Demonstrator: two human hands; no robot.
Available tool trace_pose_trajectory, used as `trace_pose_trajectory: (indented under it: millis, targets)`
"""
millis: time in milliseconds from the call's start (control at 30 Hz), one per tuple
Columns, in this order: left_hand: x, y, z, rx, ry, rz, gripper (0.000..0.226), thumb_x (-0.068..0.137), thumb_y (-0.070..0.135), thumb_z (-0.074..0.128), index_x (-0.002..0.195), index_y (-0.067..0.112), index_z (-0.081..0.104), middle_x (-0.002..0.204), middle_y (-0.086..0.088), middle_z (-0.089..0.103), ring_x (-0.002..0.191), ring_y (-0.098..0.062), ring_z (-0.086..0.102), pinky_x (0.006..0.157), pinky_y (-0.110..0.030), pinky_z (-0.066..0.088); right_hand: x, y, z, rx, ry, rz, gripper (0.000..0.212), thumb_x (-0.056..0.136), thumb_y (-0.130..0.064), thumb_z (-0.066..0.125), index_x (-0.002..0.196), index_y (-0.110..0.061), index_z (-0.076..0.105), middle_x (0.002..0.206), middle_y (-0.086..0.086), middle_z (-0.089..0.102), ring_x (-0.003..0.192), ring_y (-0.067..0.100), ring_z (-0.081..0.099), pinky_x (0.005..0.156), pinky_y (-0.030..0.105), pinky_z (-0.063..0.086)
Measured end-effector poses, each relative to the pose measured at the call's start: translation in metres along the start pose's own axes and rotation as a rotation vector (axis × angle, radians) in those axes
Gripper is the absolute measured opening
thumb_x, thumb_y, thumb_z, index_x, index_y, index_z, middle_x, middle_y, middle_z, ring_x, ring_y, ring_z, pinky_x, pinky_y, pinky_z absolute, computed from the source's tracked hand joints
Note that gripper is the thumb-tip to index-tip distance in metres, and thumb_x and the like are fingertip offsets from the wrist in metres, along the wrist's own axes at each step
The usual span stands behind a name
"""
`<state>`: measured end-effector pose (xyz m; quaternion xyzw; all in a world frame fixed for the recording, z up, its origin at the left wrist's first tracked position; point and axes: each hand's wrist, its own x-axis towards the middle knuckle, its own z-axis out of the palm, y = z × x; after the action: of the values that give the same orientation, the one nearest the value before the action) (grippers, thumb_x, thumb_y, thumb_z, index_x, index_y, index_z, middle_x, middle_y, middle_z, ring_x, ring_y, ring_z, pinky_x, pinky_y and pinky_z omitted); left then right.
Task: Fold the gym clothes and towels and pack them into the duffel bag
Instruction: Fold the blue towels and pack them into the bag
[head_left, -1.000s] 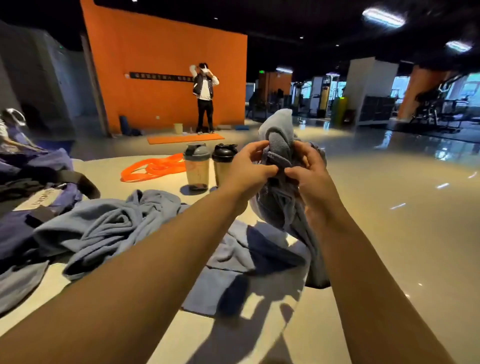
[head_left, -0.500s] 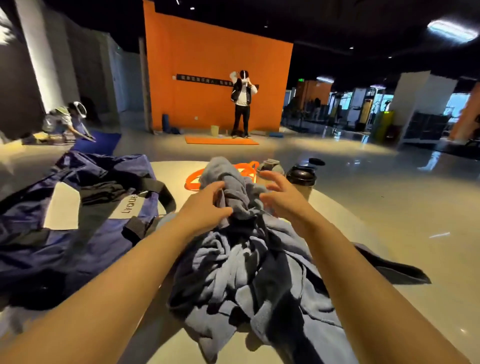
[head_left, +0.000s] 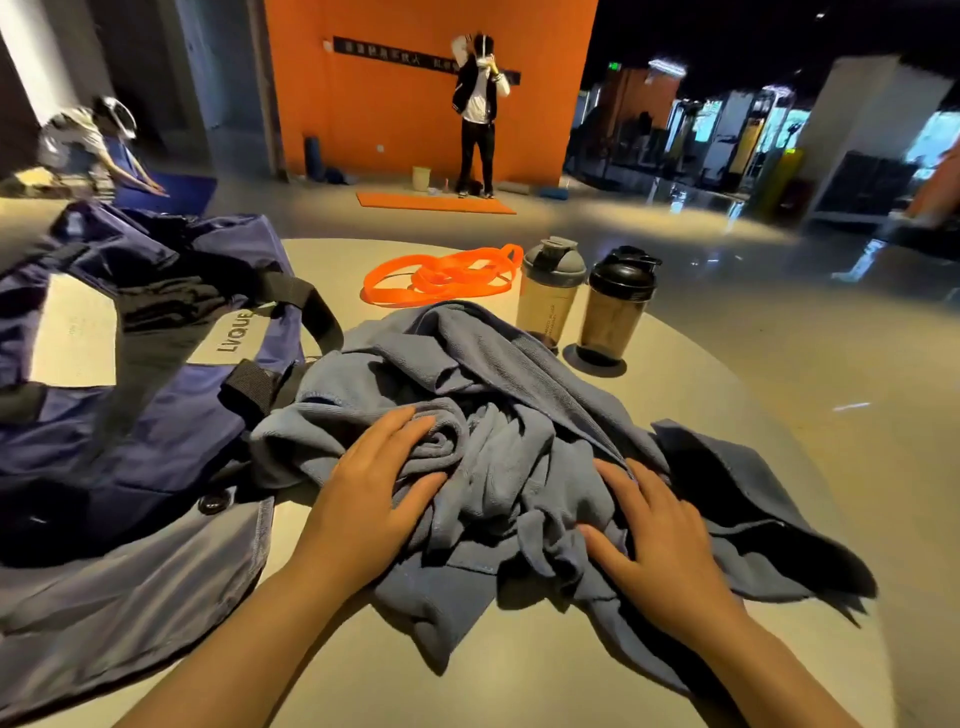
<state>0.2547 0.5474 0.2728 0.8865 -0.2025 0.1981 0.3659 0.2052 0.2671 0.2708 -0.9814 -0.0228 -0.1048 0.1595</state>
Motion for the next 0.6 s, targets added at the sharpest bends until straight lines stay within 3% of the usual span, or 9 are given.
trace_pose_trajectory:
  millis: [133, 200, 333, 467, 600]
  targets:
    - [0.000, -0.005, -0.002, 0.110, 0.063, -0.023, 0.046, 0.090, 0.035, 0.046, 0.132, 0.020, 0.055, 0.137, -0.002, 0.052, 0.121, -0.026, 0.052, 0.091, -0.043, 0.051, 0.036, 0.031, 0.000, 0.035, 0.019, -0.059, 0.068, 0.083, -0.068, 0.026, 0.145, -0.039, 0.029, 0.148, -0.005, 0.035, 0.134, 0.020, 0.037, 0.106, 0.048, 0.034]
    - [-0.001, -0.007, -0.005, 0.165, 0.119, -0.015, 0.041, 0.090, 0.028, 0.044, 0.128, 0.018, 0.058, 0.128, -0.004, 0.056, 0.111, -0.030, 0.057, 0.083, -0.045, 0.053, 0.050, 0.043, -0.004, 0.074, 0.049, -0.077, 0.066, 0.084, -0.061, 0.032, 0.142, -0.031, 0.039, 0.141, -0.002, 0.045, 0.125, 0.022, 0.046, 0.099, 0.044, 0.042]
    - [-0.001, -0.008, -0.005, 0.118, 0.178, -0.080, 0.038, 0.089, 0.005, 0.060, 0.125, 0.016, 0.060, 0.125, -0.004, 0.060, 0.110, -0.029, 0.058, 0.084, -0.044, 0.051, 0.069, 0.055, -0.011, 0.025, 0.135, -0.050, 0.069, 0.082, -0.057, 0.033, 0.140, -0.024, 0.046, 0.128, 0.006, 0.055, 0.111, 0.027, 0.054, 0.085, 0.037, 0.044]
    - [0.000, -0.009, -0.003, 0.165, 0.153, -0.023, 0.038, 0.087, 0.014, 0.056, 0.125, 0.018, 0.059, 0.123, -0.004, 0.061, 0.108, -0.029, 0.060, 0.080, -0.044, 0.052, 0.076, 0.063, -0.010, -0.005, 0.128, 0.020, 0.069, 0.082, -0.058, 0.032, 0.143, -0.028, 0.041, 0.134, 0.008, 0.052, 0.118, 0.031, 0.051, 0.091, 0.046, 0.045]
    - [0.000, -0.010, -0.003, 0.136, 0.107, -0.037, 0.043, 0.086, 0.027, 0.048, 0.127, 0.020, 0.058, 0.126, -0.003, 0.060, 0.111, -0.028, 0.059, 0.082, -0.042, 0.052, 0.080, 0.067, -0.009, 0.007, 0.117, 0.070, 0.069, 0.081, -0.060, 0.027, 0.145, -0.034, 0.037, 0.141, 0.006, 0.047, 0.124, 0.029, 0.047, 0.099, 0.046, 0.041]
